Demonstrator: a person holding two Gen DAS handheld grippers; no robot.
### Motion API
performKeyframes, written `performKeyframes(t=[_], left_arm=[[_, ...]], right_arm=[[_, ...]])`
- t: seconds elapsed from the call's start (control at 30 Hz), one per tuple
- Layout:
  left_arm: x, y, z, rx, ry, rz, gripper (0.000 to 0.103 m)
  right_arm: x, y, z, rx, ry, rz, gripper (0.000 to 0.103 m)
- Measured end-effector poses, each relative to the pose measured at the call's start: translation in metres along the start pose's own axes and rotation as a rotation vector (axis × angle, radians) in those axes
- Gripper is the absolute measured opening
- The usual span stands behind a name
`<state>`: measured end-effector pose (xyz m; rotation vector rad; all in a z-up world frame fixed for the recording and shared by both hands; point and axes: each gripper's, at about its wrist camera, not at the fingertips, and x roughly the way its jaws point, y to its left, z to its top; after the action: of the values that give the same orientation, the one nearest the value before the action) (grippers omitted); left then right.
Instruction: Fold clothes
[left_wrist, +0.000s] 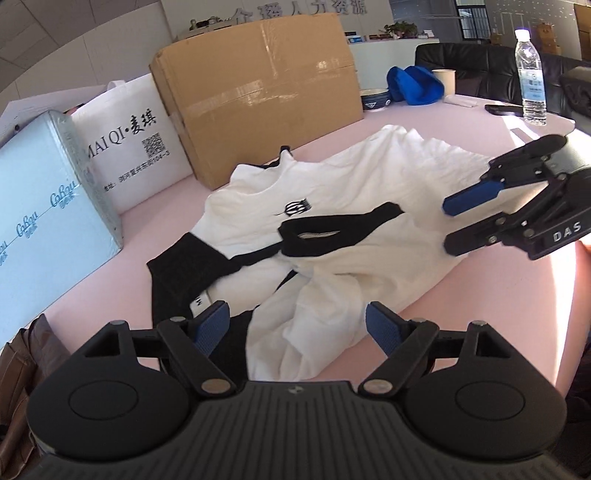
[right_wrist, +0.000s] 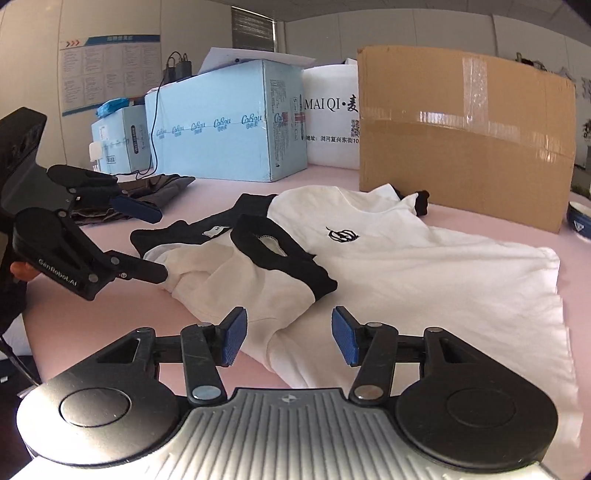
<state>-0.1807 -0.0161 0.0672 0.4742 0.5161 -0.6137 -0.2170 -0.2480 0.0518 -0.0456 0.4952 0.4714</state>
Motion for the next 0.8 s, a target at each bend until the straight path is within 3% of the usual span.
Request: performKeyframes(t=[0.17,0.23,0.43,0.53,0.67,0.8], left_arm=[[0.006,-0.015,-0.002,0.042,0.015,-0.025,0.079],[0.014,-0.015,-0.002,0.032,0.043,-0.030,0.066],[0.029,-0.009,-0.001,-0.009,0.106,-0.045,0.043],[0.028,0.004,-0.001,-0.080,0.118,-0.093,0.036],[0.027,0.020,-0.002,-0.167,0.124,-0.149,0.034],[0.027,0.030,-0.001,-0.225,0.136,-0.196,0.020]], right_arm=[[0.003,0.004,-0.008,-0.005,-0.025,-0.018,0.036],[0.005,0.004,-0.008,-0.012,-0.016,-0.005,0.033],[0.012,0.012,-0.011,-0.062,0.025,0.015,0.029],[0.012,0.009,-0.011,-0.042,0.029,0.040,0.027],[0.011,-0.001,-0.013,0.021,0.027,0.087,0.017],[0.008,-0.006,-0.014,0.057,0.014,0.118,0.010]])
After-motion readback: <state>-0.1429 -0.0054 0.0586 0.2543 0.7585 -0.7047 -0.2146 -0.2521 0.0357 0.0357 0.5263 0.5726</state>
